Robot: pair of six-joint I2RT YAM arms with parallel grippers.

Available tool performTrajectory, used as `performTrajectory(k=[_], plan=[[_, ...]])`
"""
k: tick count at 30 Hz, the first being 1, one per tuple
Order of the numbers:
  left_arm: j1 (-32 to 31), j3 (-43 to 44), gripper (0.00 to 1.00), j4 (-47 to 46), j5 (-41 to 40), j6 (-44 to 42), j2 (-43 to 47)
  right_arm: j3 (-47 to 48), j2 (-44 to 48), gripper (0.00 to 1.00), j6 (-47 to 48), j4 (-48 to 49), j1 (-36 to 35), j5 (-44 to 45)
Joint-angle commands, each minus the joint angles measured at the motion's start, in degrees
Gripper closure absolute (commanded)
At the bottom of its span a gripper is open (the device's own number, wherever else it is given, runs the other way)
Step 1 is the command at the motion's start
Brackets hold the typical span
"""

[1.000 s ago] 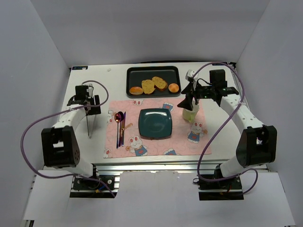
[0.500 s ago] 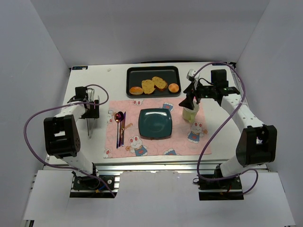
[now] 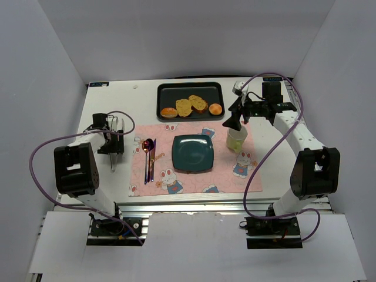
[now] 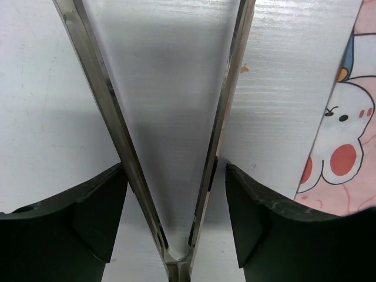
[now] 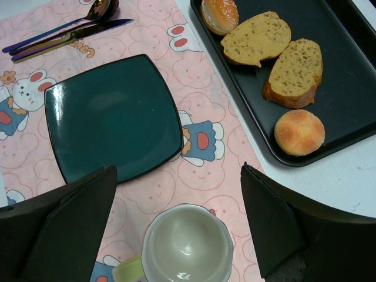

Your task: Place the bread

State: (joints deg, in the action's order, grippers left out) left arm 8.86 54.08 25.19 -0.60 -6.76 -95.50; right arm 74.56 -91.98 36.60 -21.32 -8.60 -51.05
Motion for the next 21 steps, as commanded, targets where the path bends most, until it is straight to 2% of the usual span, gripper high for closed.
performTrajectory(k=[1, 7, 11, 12, 15, 19, 21], plan=[[0.63, -1.96, 0.24, -1.63, 0.51, 0.61, -0.38, 2.52, -0.13, 0.1, 0.67, -0.47, 0.43, -1.25], [1.33, -3.02, 0.31, -3.74, 4.11, 2.19, -2.32, 2.08, 0.4, 0.11, 0.84, -0.83, 0.69, -0.99], [2.3, -4.95, 0.46, -4.97, 5.52, 2.98, -2.23, 1.55, 0.93, 0.11, 0.84, -0.83, 1.04, -0.81], [2.82, -5.74, 0.57, -5.15, 5.7, 3.33, -1.97, 1.46, 1.19, 0.11, 0.75, -0.83, 1.04, -0.72], [3.35, -6.88, 0.72, -6.29, 5.52, 4.21, -1.18, 1.2, 1.54, 0.11, 0.84, -0.83, 1.3, -0.72], [3.53, -6.54, 0.84, -7.34, 6.92, 6.14, 3.11, 1.2, 1.72, 0.11, 0.75, -0.83, 1.57, -0.72], [3.53, -4.61, 0.87, -7.7, 10.69, 10.53, 5.49, 1.37, 1.72, 0.11, 0.84, -0.83, 1.66, -0.72]])
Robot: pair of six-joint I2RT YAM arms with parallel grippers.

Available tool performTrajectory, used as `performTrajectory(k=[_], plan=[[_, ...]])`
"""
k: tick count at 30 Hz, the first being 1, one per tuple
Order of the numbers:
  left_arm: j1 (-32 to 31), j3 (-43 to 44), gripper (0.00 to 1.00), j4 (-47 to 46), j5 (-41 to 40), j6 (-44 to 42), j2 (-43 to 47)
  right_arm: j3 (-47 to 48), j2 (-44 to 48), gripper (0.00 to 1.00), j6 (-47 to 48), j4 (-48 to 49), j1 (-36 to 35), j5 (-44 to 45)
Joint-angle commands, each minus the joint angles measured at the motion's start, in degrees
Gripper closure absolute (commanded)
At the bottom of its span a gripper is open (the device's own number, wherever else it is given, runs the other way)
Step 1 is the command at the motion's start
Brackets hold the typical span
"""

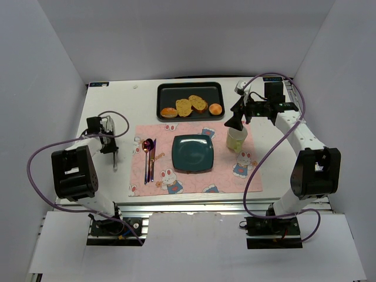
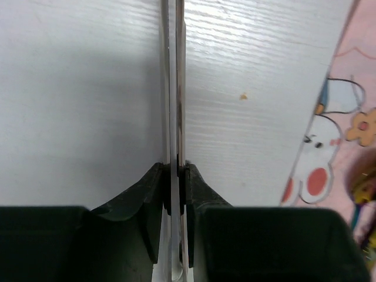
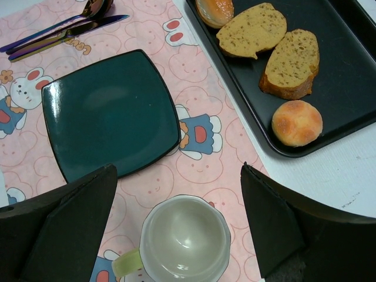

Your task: Place the bread

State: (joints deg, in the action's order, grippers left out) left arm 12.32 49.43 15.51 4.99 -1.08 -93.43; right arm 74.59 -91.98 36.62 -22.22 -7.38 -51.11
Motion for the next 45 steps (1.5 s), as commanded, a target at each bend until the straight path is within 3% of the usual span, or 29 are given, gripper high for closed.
performTrajectory(k=[1, 5, 8, 12, 24, 29, 45], plan=[[0.08, 0.92, 0.91, 1.11, 6.59, 6.95, 4.47, 1.44, 1.72, 0.11, 0.73, 0.07, 0.35, -0.66], [-4.04, 5.67, 1.0, -1.97, 12.58, 19.08, 9.05, 1.96, 1.37, 0.11, -0.14, 0.95, 0.43, -0.83], [-11.06, 10.76, 1.0, -6.0, 13.29, 27.68, 9.41, 2.84, 0.76, 0.11, -1.37, 1.47, 0.43, -1.09], [-15.91, 15.32, 0.99, -11.19, 15.56, 37.09, 5.73, 3.46, 0.32, 0.11, -2.34, 2.0, 0.43, -1.8], [-29.44, 42.22, 0.67, 0.92, 19.53, 39.31, -14.31, 2.41, 1.37, 0.11, -2.78, 2.97, 0.87, -1.27], [-33.23, 45.49, 0.59, 2.15, 19.26, 40.11, -18.44, 1.88, 2.16, 0.11, -3.31, 3.58, 1.49, -1.01], [-38.77, 54.19, 0.54, 11.47, 17.51, 35.8, -24.17, 1.79, 2.42, 0.11, -3.93, 3.85, 2.37, -1.01]])
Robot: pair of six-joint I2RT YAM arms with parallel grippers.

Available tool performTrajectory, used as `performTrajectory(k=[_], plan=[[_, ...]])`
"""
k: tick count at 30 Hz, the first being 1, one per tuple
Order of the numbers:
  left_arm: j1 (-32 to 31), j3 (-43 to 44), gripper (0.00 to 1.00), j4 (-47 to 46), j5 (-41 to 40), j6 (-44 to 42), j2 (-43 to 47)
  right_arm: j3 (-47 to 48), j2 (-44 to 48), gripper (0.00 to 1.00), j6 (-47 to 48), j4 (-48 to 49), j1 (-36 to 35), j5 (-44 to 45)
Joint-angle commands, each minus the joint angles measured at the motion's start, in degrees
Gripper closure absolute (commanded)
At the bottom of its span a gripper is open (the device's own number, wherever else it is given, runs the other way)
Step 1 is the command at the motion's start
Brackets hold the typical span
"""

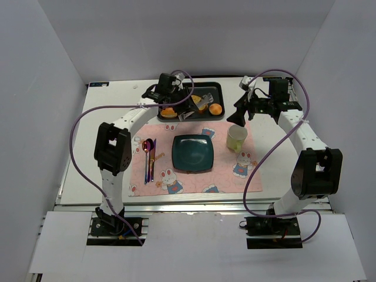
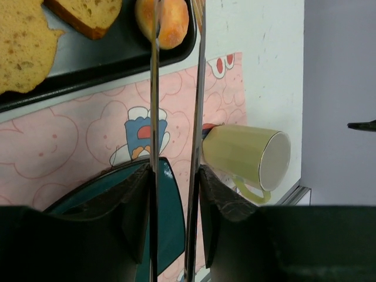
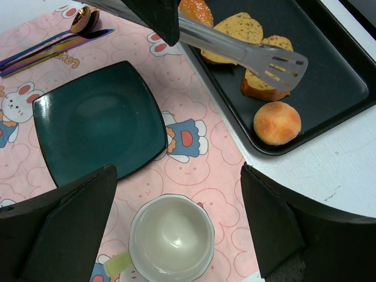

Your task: Place the bread

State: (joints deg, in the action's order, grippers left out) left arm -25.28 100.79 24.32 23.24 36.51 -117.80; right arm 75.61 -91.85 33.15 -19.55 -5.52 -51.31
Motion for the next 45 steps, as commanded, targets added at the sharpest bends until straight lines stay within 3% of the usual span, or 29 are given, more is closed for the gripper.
performTrajectory(k=[1, 18, 45], plan=[[-1.35, 3.96, 0.53, 3.36, -1.18, -2.23, -0.41, 0.68, 2.29, 0.11, -0.54, 1.18, 0.51, -0.81], [-2.67, 9.77, 0.52, 10.75, -4.61, -5.22, -4.72, 0.06, 2.38, 0.11, -0.54, 1.09, 0.68, -0.72], [-2.67, 7.31, 0.52, 6.09, -3.73, -1.27, 0.99, -0.73, 2.56, 0.1, -0.54, 1.01, 0.77, -0.9]])
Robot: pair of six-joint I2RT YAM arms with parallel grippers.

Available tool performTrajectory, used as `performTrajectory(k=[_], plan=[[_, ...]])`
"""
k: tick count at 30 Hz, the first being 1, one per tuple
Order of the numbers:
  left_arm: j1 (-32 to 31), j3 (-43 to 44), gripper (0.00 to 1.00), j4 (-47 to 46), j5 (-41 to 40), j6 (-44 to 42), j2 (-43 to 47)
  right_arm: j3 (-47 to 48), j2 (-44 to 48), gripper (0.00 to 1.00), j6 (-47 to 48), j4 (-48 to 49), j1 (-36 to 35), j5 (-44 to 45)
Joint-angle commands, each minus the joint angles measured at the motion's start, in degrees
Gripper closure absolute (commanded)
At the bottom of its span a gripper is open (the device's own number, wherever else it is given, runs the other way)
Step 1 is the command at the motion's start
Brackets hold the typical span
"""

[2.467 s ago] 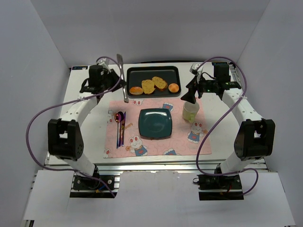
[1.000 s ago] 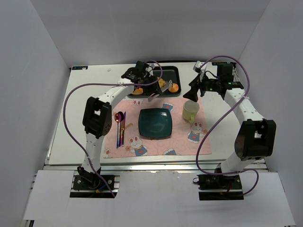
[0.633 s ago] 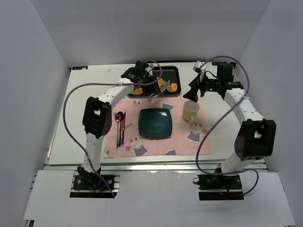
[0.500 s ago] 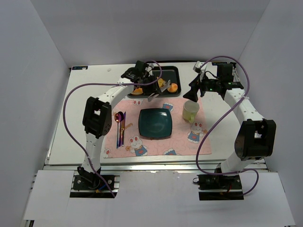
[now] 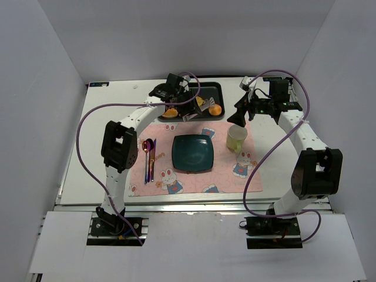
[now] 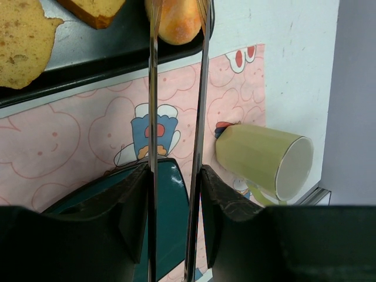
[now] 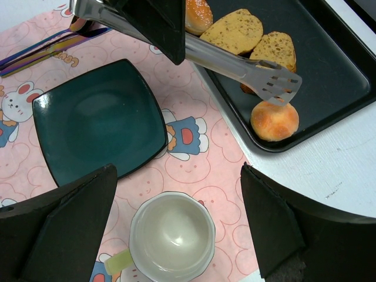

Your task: Place the bread

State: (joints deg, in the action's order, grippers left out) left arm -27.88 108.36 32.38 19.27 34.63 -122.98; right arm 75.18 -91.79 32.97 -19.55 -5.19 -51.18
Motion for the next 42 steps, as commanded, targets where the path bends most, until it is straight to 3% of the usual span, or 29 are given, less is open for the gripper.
performTrajectory(k=[1, 42], plan=[[-0.07, -0.34, 0.52, -1.97, 0.24, 0.61, 6.35, -0.29, 2.49, 0.1, -0.36, 1.01, 0.44, -1.03], [0.02, -1.83, 0.51, 0.84, 0.42, 0.87, 3.98, -0.29, 2.14, 0.11, -0.36, 1.01, 0.44, -1.2]])
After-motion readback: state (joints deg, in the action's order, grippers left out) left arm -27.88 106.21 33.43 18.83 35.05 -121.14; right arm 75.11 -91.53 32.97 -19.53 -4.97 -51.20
